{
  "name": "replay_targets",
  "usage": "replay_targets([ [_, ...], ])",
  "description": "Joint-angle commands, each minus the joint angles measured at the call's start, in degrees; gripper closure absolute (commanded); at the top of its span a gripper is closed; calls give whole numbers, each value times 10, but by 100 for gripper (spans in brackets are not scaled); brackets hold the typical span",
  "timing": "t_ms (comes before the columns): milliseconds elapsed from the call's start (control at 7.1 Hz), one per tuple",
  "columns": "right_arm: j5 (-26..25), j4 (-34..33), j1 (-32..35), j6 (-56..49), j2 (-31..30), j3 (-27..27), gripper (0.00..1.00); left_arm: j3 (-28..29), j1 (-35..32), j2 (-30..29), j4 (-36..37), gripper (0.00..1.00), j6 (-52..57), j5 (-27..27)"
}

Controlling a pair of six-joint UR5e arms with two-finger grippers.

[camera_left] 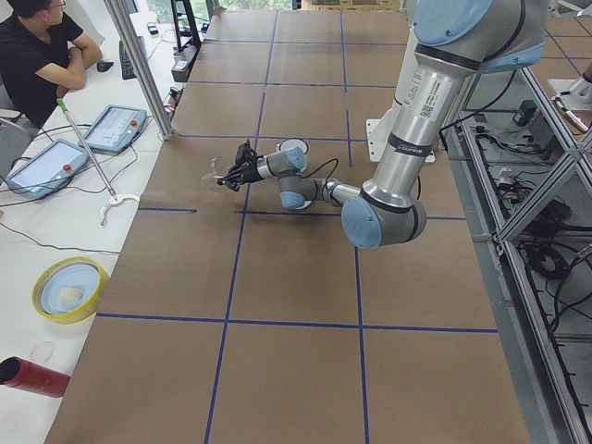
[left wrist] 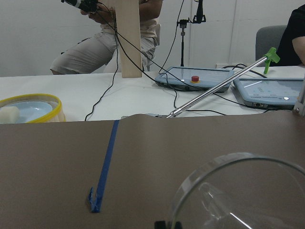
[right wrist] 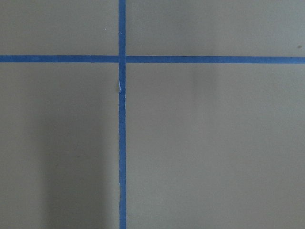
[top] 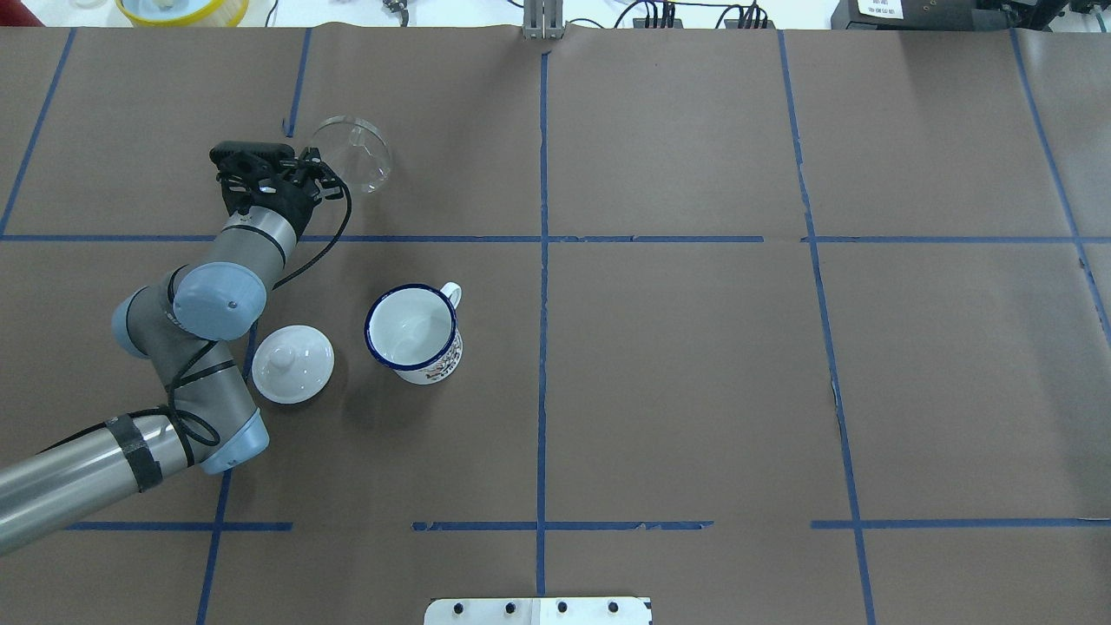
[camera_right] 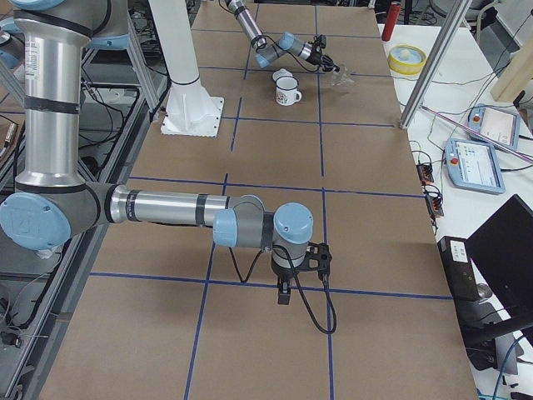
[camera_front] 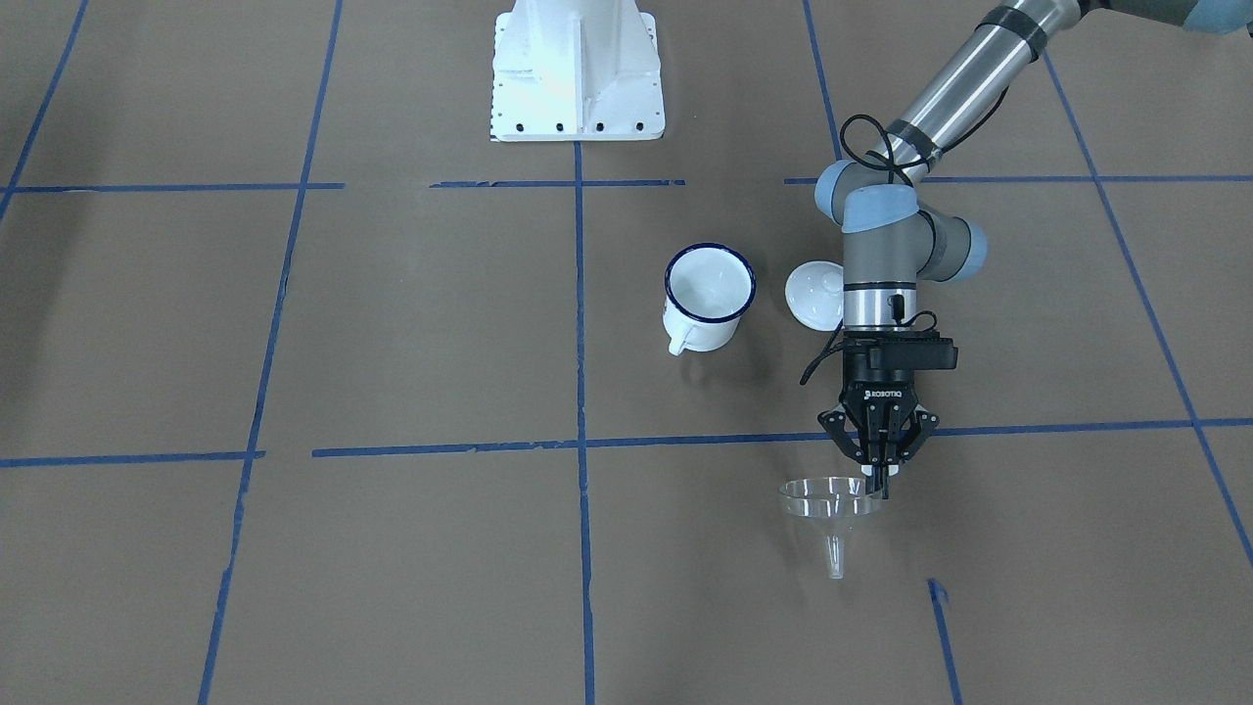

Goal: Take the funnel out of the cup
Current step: 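Lower the funnel onto the table and open the left gripper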

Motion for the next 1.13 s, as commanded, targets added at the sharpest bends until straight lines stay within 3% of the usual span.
replay_targets([
  [0, 0, 0, 0, 0, 0, 0, 0, 8, -1, 0, -9, 100, 5, 0],
  [141, 0, 0, 0, 0, 0, 0, 0, 8, -1, 0, -11, 100, 5, 0],
  [282, 0, 0, 0, 0, 0, -1, 0, 9, -2, 0, -18, 46, 5, 0],
  [423, 0, 0, 0, 0, 0, -1, 0, 9, -3, 0, -18, 16, 5, 0],
  [564, 0, 0, 0, 0, 1, -1, 0, 9, -3, 0, -18, 1, 6, 0],
  [986, 0, 0, 0, 0, 0, -1, 0, 1, -7, 0, -26, 0, 32, -6],
])
